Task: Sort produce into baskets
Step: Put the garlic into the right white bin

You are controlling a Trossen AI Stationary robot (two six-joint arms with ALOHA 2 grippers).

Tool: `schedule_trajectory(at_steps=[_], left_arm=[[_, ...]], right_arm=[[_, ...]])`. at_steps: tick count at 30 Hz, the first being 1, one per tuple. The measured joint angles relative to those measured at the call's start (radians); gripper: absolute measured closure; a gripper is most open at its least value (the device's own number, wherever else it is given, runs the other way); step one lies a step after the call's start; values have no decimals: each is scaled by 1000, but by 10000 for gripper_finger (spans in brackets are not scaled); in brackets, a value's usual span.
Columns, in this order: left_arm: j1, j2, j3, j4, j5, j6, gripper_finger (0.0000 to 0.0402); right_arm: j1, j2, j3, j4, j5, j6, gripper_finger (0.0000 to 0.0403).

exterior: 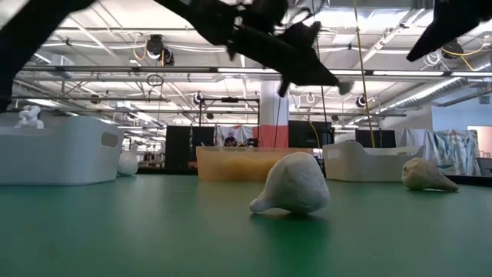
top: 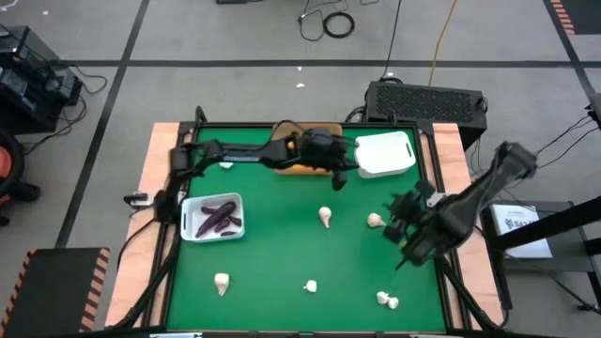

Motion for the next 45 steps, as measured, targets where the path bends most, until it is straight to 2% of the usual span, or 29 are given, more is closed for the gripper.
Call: schedule_trajectory(at_steps=[7,11,15,25,29,35,41,45], left_arm=[[56,229,289,-39,4,-14,400],[77,334,389,-34,10,-78,400],[87,394,432,-30,11,-109,400],[87,396,433,-74,10,-99,395],[81,394,433,-79,10,-98,363],[70,392,433,-111,10,-18,299],[82,325,443,-271,62,-27,278],[90,227,446,-479,84,13,277]], right_arm=[[-61,-287,-183,57,55,112,287],[-86,-361,-237,58,57,173,289],[-101,-380,-258,69,77,207,289],[-106,-377,-259,170,79,159,289],[-106,-376,-259,246,76,116,289],[-106,-377,-259,342,58,46,289],[-106,-368,-258,476,-110,-98,289],[-103,-336,-258,590,-202,-182,289]])
